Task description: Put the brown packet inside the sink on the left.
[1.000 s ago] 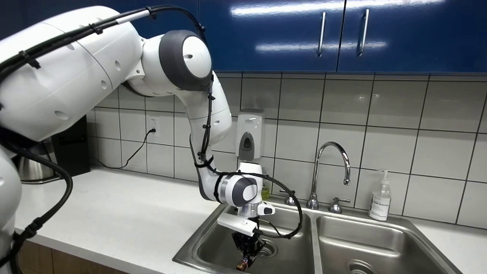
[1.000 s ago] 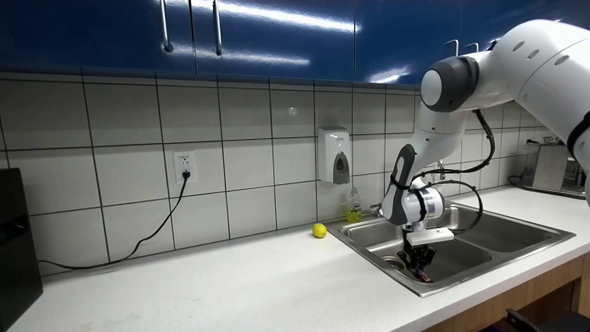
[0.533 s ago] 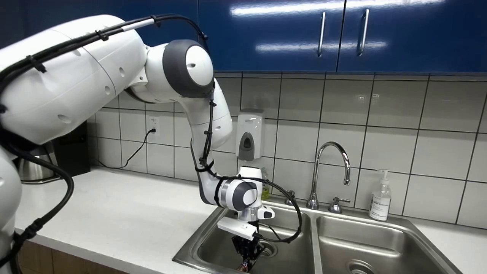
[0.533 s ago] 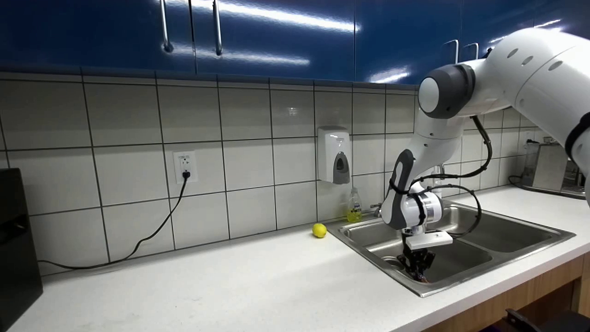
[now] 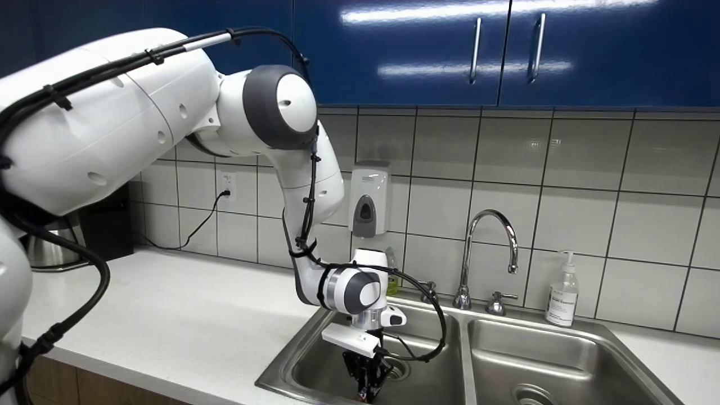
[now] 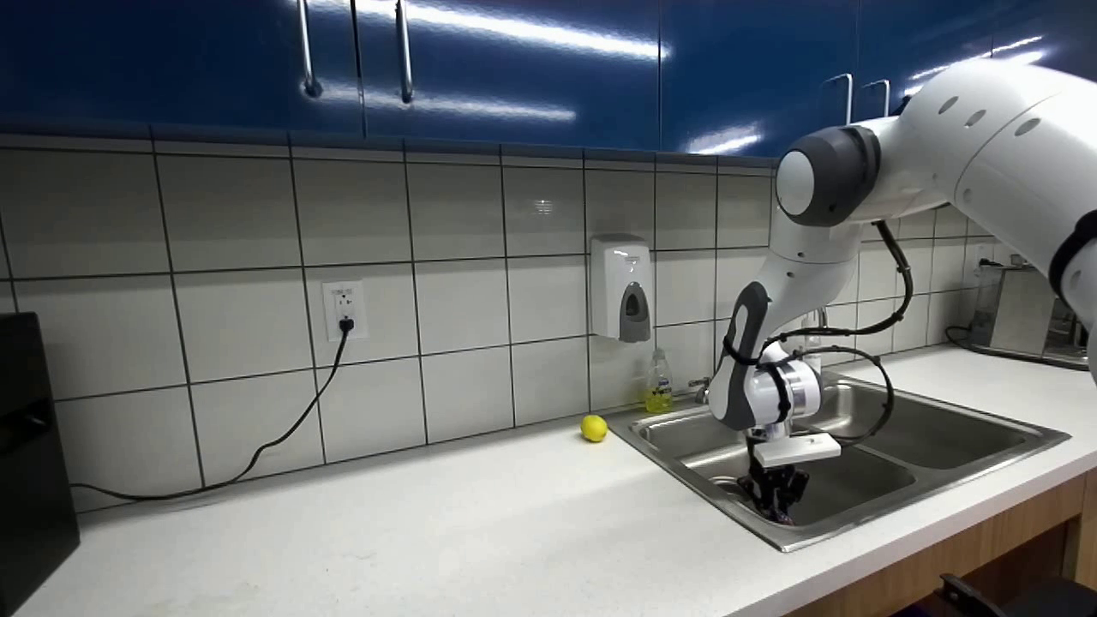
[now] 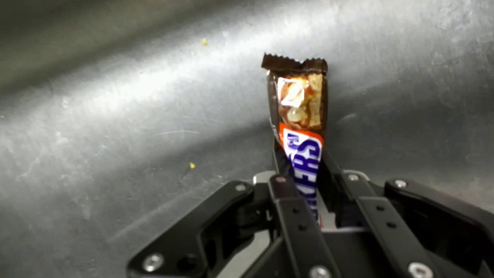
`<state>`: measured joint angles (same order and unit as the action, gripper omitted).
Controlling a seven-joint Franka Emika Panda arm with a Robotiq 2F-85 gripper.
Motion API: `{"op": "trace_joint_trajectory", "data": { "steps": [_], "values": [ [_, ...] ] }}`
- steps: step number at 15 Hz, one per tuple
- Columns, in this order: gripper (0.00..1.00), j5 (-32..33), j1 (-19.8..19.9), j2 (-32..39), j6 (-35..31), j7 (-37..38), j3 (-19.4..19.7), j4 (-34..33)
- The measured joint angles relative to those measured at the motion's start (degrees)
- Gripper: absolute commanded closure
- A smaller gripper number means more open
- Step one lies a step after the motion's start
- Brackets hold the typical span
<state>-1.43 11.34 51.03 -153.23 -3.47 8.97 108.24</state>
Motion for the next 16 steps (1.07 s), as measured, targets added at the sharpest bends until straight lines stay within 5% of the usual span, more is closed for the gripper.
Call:
{"op": "trace_joint_trajectory", "data": {
  "steps": [6,16],
  "values": [
    [0.01,0.00,0.00,0.12,0.00,0.08,-0.02,-0.66],
    [0.00,0.00,-0.05,-2.45,-0.92,0.22,-0.88,-1.87]
  ]
}}
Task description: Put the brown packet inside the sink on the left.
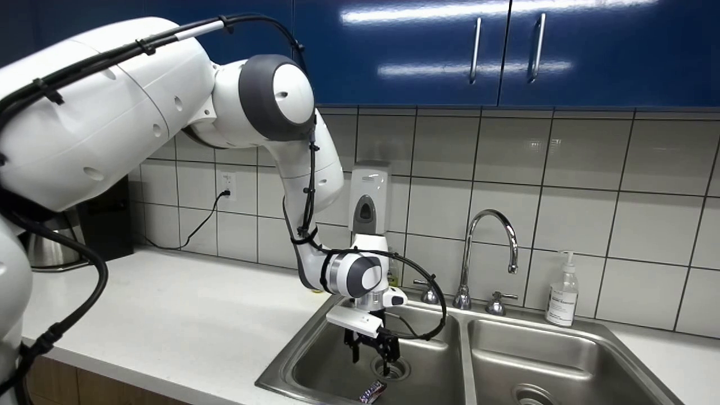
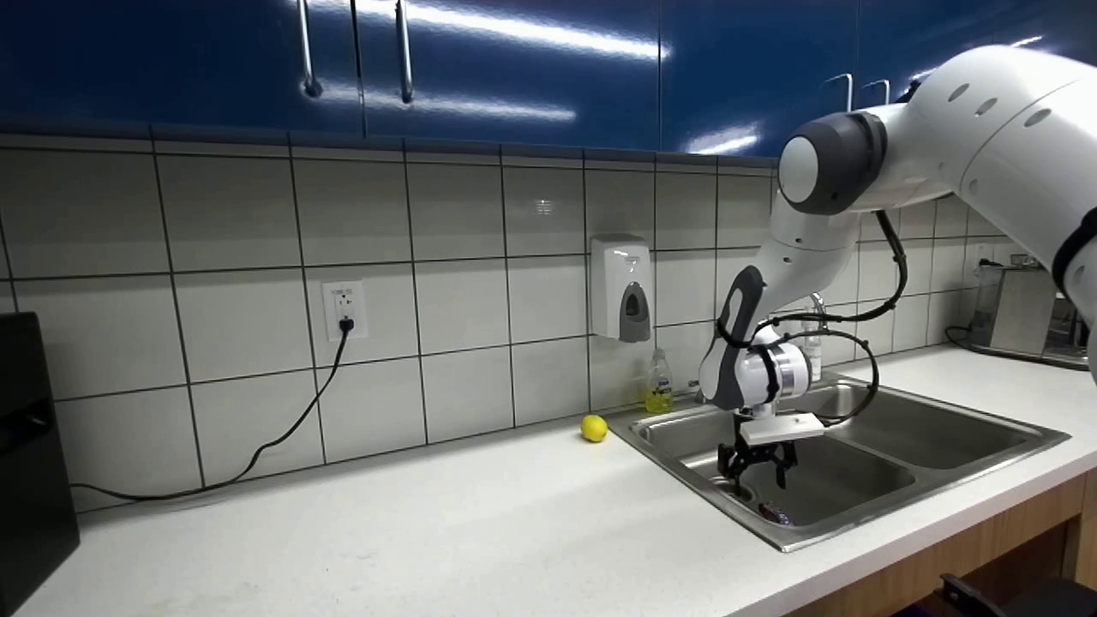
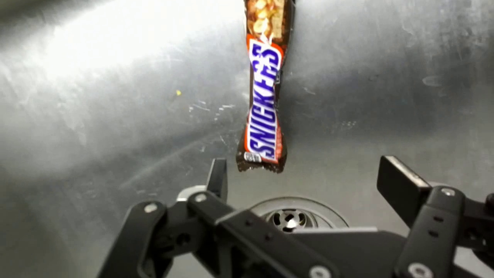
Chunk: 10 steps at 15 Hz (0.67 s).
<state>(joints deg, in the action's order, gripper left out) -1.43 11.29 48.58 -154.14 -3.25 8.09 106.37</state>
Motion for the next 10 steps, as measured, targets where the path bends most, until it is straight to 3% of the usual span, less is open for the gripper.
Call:
{"op": "trace_joint_trajectory", "data": {
  "steps": [10],
  "values": [
    [0.00,0.00,-1.05,-7.15,-0.13,0.04,-0.15,2.51]
  ]
}}
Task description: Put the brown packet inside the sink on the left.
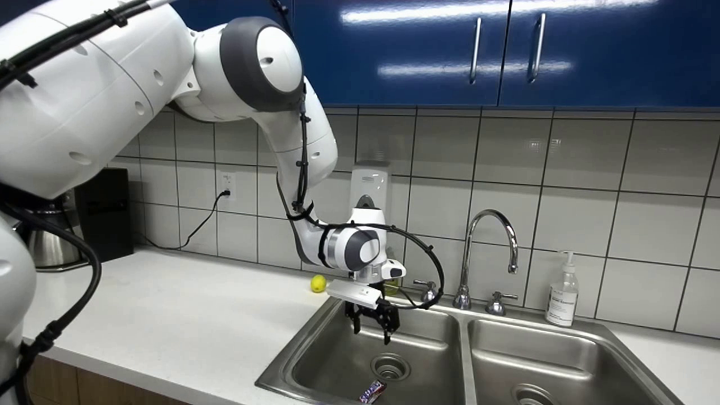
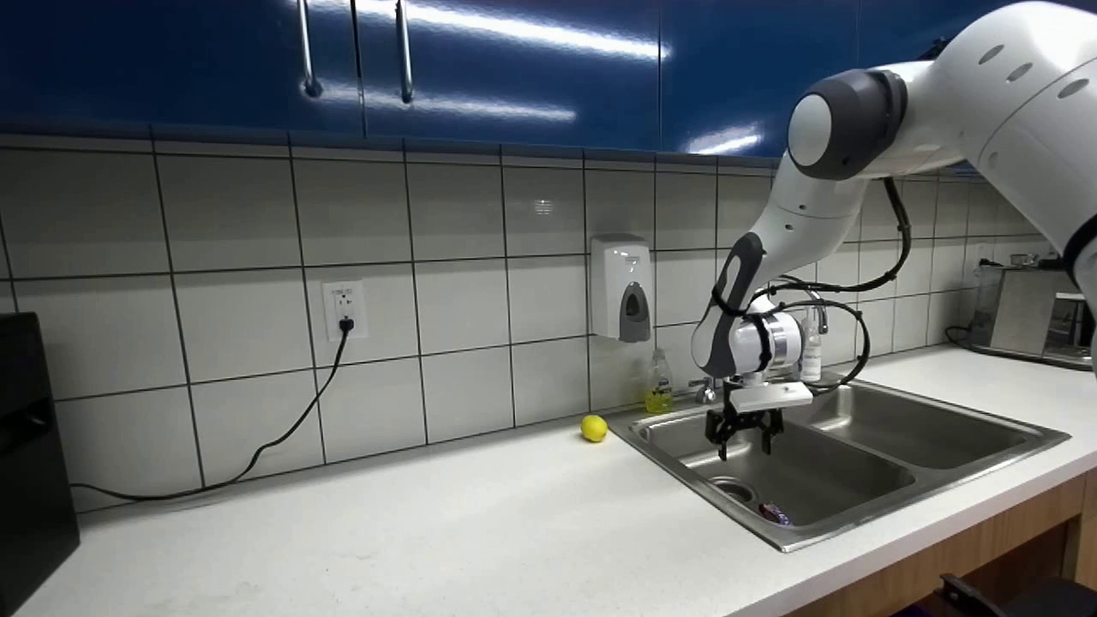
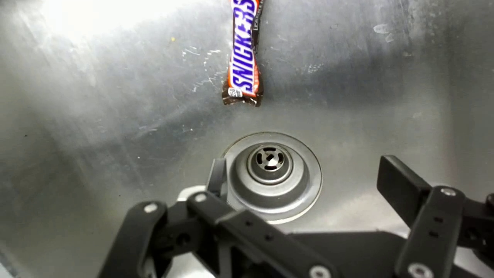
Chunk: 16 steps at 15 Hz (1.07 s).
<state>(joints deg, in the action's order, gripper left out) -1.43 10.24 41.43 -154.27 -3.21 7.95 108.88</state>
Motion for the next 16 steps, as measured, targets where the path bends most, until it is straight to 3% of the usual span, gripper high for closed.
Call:
{"op": "trace_joint_trajectory", "data": {
  "steps": [10,16],
  "values": [
    [0.00,0.00,-2.69,-17.38,0.59,0.00,-1.62,16.43],
    [0.00,0.30,-5.39,-30.16,5.12,0.00,-1.96,27.85]
  ]
}}
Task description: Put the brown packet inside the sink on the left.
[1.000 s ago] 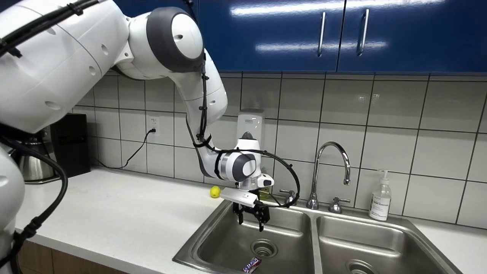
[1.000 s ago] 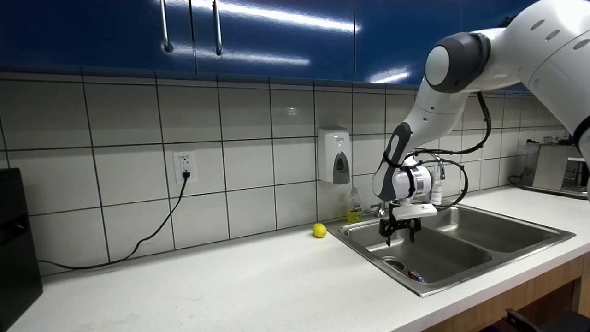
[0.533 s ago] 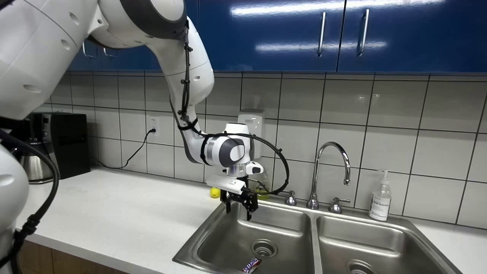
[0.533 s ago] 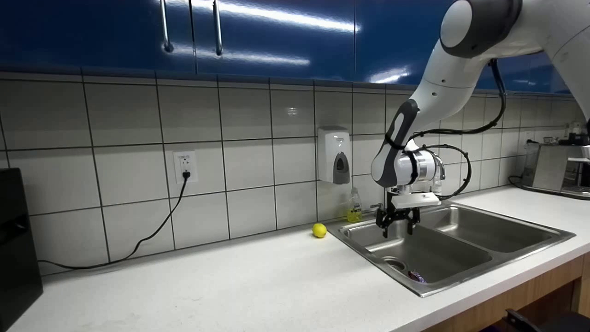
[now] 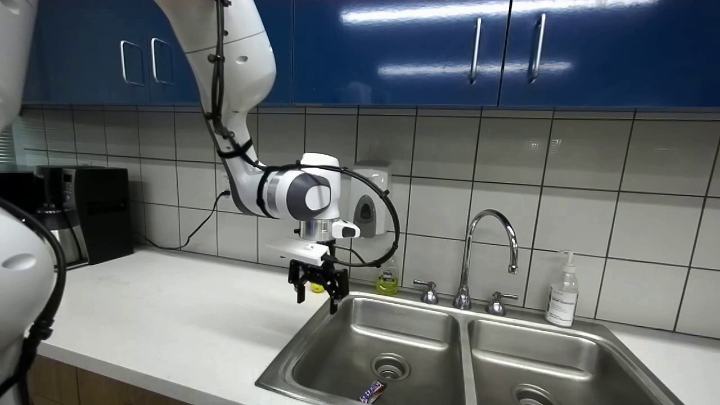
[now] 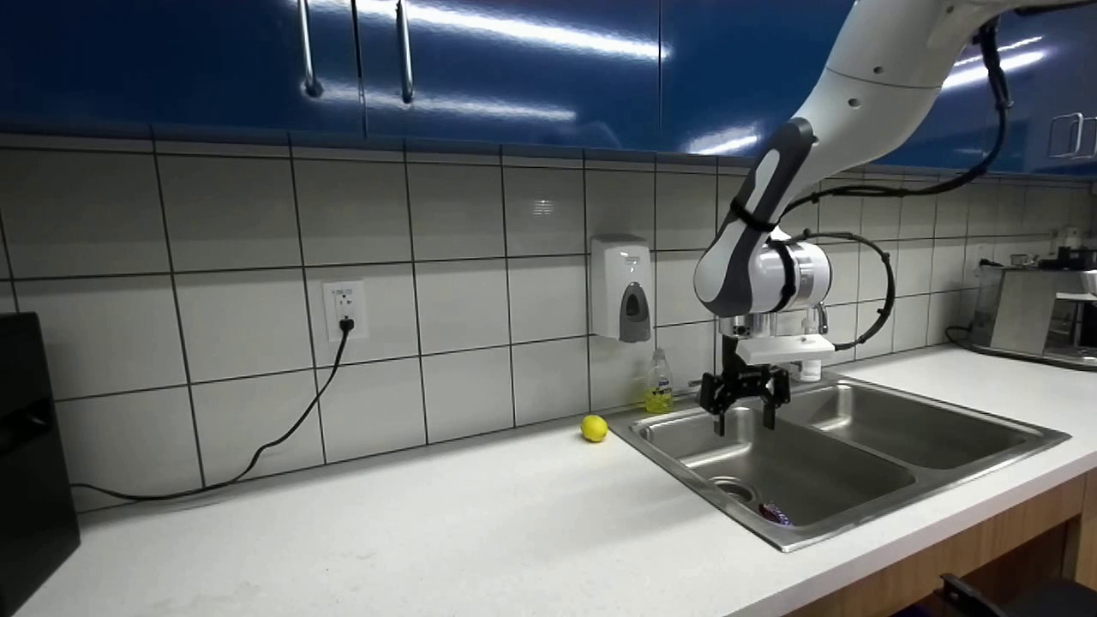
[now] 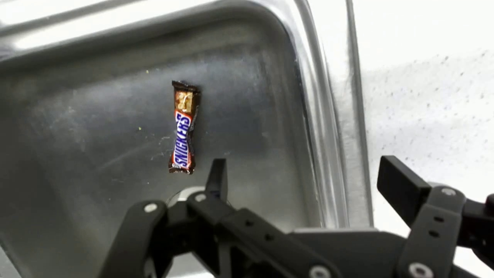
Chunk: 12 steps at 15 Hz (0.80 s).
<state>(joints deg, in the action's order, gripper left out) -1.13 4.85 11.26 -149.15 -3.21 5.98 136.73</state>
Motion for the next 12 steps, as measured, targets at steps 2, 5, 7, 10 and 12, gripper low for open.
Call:
{"op": "trace_joint_trajectory", "data": {
  "steps": [2,5,7,10,12],
  "values": [
    [0.00,0.37,-0.60,-3.92,2.06,0.03,-0.05,3.24],
    [0.00,1.56,-1.21,-9.85,5.69,0.52,-0.22,7.80],
    [0.00,2.17,-1.35,-13.65,8.30,0.67,-0.59,10.43],
    [0.00,2.90,-1.42,-18.98,12.11,0.84,-1.36,13.57],
    [0.00,3.01,-1.44,-22.22,14.65,0.87,-1.87,15.11]
  ]
}}
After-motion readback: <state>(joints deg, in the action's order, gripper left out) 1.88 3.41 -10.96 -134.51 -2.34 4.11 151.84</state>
